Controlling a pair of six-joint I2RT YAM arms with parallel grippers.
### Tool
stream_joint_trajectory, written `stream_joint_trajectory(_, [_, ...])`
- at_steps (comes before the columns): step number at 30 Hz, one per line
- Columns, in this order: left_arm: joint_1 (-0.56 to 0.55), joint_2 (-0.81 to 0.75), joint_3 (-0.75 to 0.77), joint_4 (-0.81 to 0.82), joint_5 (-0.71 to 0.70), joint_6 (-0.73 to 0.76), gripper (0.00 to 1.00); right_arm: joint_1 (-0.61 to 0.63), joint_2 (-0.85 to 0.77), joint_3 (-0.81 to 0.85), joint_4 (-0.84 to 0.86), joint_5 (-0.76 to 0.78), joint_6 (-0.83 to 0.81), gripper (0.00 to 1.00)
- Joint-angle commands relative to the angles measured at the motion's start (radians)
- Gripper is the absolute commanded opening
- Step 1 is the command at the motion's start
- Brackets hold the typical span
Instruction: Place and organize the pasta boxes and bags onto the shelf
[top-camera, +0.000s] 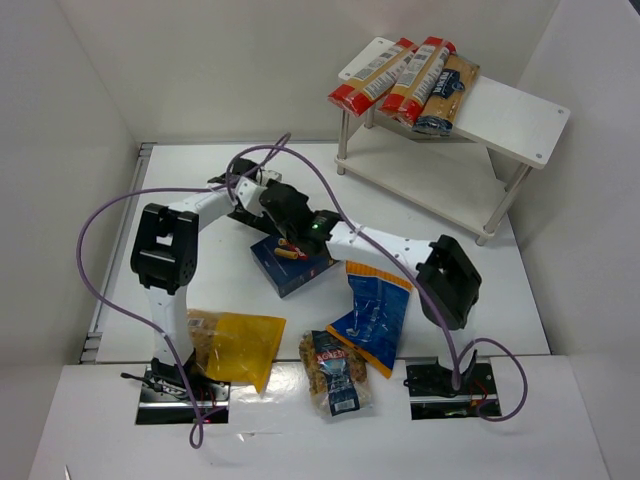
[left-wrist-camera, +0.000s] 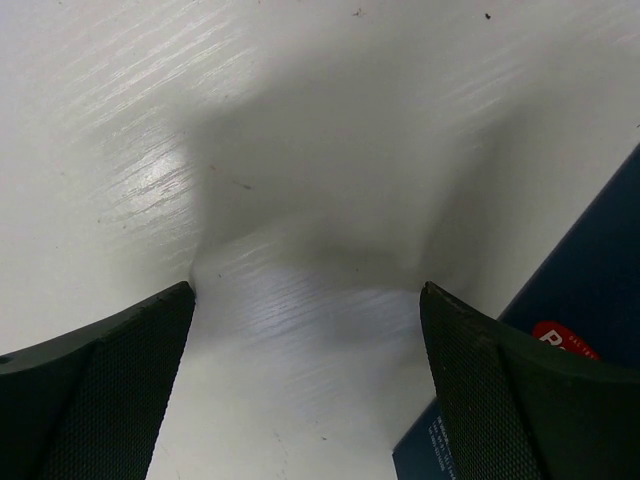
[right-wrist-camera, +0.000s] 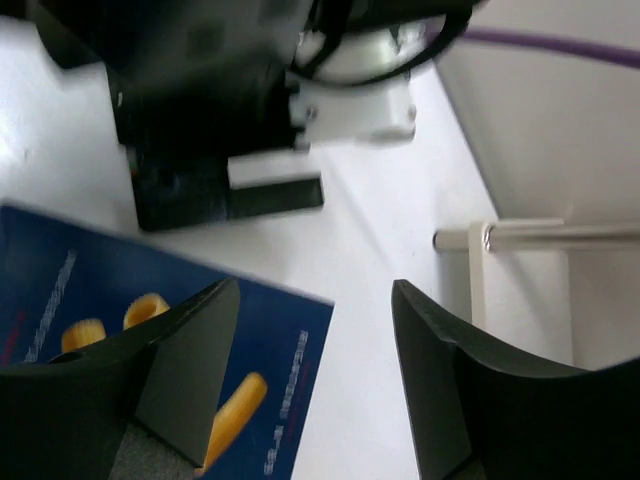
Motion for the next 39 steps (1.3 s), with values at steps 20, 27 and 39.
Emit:
stream_joint_trajectory(20, [0.056, 0.066, 0.037, -0.129, 0.278, 0.097, 0.99, 0.037, -0.341, -0.632, 0.204, -0.137, -0.137, 0.94])
stream_joint_trajectory(27, [0.075, 0.066, 0.046, -0.138, 0.307, 0.106, 0.99, 0.037, -0.276, -0.641, 0.278, -0.146, -0.181, 0.94])
stream_joint_trajectory(39, [0.075, 0.084, 0.046, -0.156, 0.316, 0.126, 0.99, 0.028, -0.203, -0.640, 0.436, -0.089, -0.221, 0.94])
